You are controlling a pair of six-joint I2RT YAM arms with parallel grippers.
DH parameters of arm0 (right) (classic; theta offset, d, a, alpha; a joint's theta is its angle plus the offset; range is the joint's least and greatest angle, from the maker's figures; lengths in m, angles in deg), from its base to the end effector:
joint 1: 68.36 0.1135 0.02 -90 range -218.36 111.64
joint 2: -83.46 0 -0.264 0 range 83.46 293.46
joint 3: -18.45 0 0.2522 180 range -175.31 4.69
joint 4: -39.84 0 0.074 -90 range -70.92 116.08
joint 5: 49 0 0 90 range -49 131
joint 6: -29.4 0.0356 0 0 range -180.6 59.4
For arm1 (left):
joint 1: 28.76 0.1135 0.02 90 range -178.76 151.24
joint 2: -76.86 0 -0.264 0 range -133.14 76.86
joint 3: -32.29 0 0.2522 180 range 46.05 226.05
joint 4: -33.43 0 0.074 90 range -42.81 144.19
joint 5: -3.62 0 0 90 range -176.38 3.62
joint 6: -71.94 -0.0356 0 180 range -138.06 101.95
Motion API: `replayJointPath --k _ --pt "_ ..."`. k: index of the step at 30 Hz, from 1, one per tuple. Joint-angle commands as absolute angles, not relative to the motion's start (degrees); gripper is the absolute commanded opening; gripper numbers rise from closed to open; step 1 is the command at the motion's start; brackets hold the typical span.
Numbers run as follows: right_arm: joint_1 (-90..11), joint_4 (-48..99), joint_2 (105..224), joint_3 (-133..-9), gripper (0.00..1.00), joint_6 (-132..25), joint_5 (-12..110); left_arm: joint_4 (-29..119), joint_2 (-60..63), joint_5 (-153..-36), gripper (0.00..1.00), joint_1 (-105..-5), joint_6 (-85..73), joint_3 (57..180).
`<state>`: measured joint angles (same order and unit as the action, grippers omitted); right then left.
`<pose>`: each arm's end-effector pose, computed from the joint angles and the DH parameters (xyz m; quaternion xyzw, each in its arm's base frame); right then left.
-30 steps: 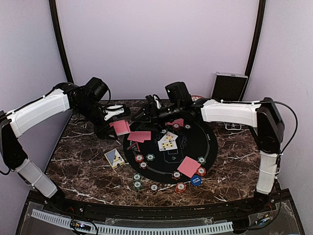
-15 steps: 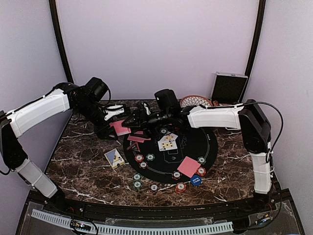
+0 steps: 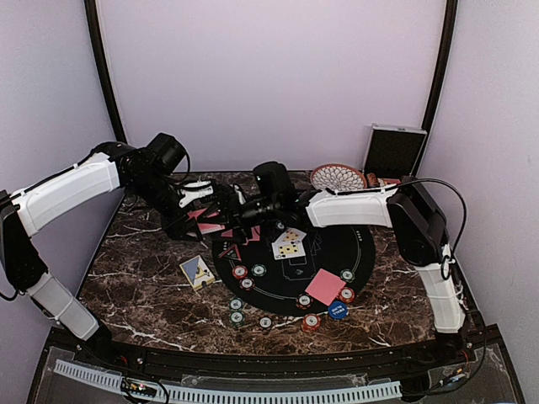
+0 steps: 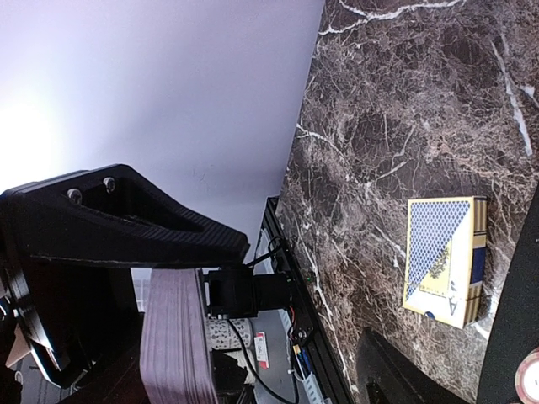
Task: Distribute texas hold em gaming equipment
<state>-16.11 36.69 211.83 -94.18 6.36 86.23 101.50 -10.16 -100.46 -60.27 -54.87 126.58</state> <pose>0.2986 0.4269 0.2200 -0.1256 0.7734 0.6213 0.0017 0.2592 -0.1691 0.3143 0.5648 0.7774 -0.1069 0.2554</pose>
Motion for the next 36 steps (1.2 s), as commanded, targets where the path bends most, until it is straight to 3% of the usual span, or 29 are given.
replayJointPath --k 1,19,29,36 --pt "-16.45 37.39 213.42 -95.28 0.75 7.00 86.74 102.13 -8.19 -101.69 0.00 -60.14 -54.95 127.83" --pt "-20.90 35.30 204.28 -86.24 0.58 2.99 86.39 101.86 -8.02 -101.34 0.00 -60.10 -55.06 127.64" --pt "-21.42 33.69 199.04 -85.15 0.35 2.12 85.58 101.70 -7.85 -101.08 0.00 -60.13 -55.06 127.09" --pt "-21.34 36.65 198.33 -84.12 0.27 4.57 87.03 101.61 -7.90 -100.95 0.00 -60.14 -55.02 127.08"
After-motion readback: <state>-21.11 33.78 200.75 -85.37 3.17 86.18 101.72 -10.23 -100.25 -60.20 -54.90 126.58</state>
